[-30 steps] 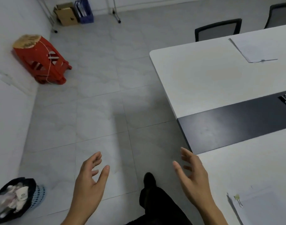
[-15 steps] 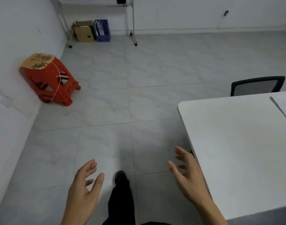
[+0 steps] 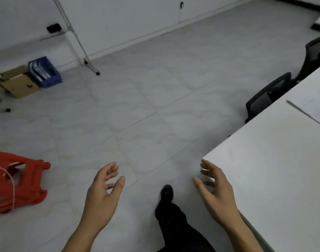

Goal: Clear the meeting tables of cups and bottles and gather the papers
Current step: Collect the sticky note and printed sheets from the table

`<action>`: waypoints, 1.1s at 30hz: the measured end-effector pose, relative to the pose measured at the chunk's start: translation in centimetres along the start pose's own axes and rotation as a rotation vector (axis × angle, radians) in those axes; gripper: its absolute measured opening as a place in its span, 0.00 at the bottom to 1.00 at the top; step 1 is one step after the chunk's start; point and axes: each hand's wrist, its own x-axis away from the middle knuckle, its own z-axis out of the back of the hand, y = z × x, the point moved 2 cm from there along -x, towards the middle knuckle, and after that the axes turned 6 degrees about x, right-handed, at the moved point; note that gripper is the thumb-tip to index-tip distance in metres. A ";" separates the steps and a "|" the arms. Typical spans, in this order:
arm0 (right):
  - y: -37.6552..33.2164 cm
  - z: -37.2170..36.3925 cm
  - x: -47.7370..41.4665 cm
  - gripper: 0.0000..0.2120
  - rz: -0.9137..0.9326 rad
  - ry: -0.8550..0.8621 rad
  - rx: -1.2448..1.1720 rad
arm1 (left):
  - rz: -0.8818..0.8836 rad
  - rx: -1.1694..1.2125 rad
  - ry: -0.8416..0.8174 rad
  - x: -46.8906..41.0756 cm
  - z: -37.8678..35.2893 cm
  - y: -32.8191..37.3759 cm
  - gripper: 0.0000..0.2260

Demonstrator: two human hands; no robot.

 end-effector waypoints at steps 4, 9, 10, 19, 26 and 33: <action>0.0 -3.5 -9.6 0.25 -0.074 0.040 -0.040 | -0.004 -0.009 -0.053 -11.4 -2.8 1.0 0.18; -3.8 -4.4 -23.3 0.25 -0.084 0.073 -0.068 | -0.058 -0.033 -0.123 -24.2 -4.9 6.7 0.18; -4.6 -4.2 -25.9 0.26 -0.079 0.085 -0.063 | -0.079 -0.041 -0.137 -26.8 -5.3 7.7 0.19; -3.9 -2.3 -43.7 0.25 -0.244 0.209 -0.070 | -0.032 -0.006 -0.295 -45.9 -14.1 11.5 0.19; -3.2 1.6 -55.9 0.25 -0.428 0.411 -0.070 | -0.103 -0.021 -0.579 -64.2 -27.7 18.0 0.17; -1.1 9.4 -59.9 0.24 -0.628 0.857 -0.159 | -0.386 -0.136 -0.971 -74.0 -45.4 31.8 0.16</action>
